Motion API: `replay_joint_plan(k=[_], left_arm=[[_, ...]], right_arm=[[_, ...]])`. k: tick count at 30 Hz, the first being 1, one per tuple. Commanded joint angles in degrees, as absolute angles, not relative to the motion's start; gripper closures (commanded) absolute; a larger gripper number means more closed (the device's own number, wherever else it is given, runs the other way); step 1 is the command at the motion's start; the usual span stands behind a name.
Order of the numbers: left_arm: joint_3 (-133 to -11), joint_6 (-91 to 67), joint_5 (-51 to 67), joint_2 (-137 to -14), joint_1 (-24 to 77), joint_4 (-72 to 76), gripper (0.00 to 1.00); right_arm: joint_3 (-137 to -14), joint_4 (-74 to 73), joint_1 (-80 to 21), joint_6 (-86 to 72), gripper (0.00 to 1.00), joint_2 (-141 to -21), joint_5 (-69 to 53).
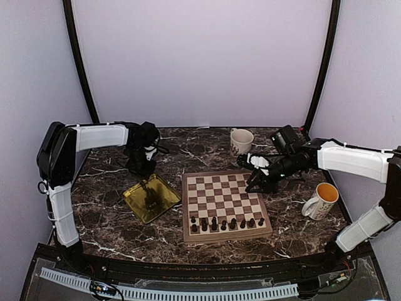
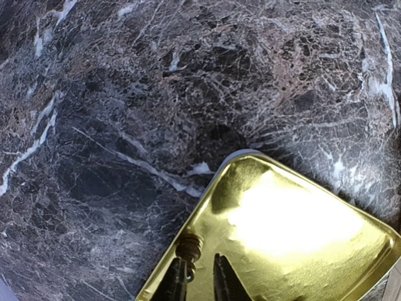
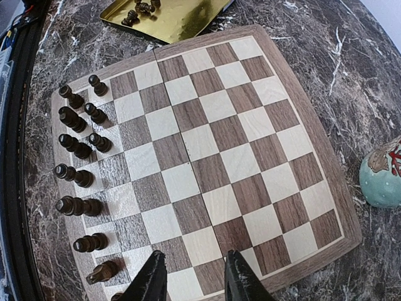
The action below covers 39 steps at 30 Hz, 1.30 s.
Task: Set up the chess pieces on the board
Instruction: Pick up the pawn from the storage box.
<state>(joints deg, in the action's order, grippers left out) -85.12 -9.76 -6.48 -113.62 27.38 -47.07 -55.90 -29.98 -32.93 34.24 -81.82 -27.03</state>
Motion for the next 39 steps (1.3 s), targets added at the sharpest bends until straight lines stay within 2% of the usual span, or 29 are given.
replay_joint_plan(k=[1,5,12,23,31,34,39], left_arm=[[-83.4,-10.9,-6.9,-109.7,27.3,-48.8,0.77],[-82.8,-11.2,-7.7,-110.5,27.3,-48.9,0.74],[-82.3,-11.3,-6.5,-111.8,27.3,-48.2,0.79],[-82.2,-11.2,-5.5,-113.8,27.4,-48.2,0.76],[-81.8,-11.1,-4.6,-114.1,27.6,-47.3,0.78],[-81.8,-11.0,-4.1,-114.7,27.8,-46.9,0.80],[-84.1,-10.6,-4.1,-114.5,29.6,-48.2,0.94]], right_arm=[[-55.7,-29.5,-32.6,34.8,0.68,-82.4,-27.2],[-55.7,-29.6,-32.6,34.9,0.68,-82.5,-27.2],[-55.7,-29.7,-32.6,35.0,0.68,-82.7,-27.2],[-55.8,-30.0,-32.6,35.1,0.68,-83.2,-27.2],[-55.8,-30.1,-32.5,35.2,0.68,-83.5,-27.2],[-55.8,-30.1,-32.6,35.2,0.68,-83.6,-27.2],[-55.9,-30.2,-32.6,35.1,0.68,-83.5,-27.2]])
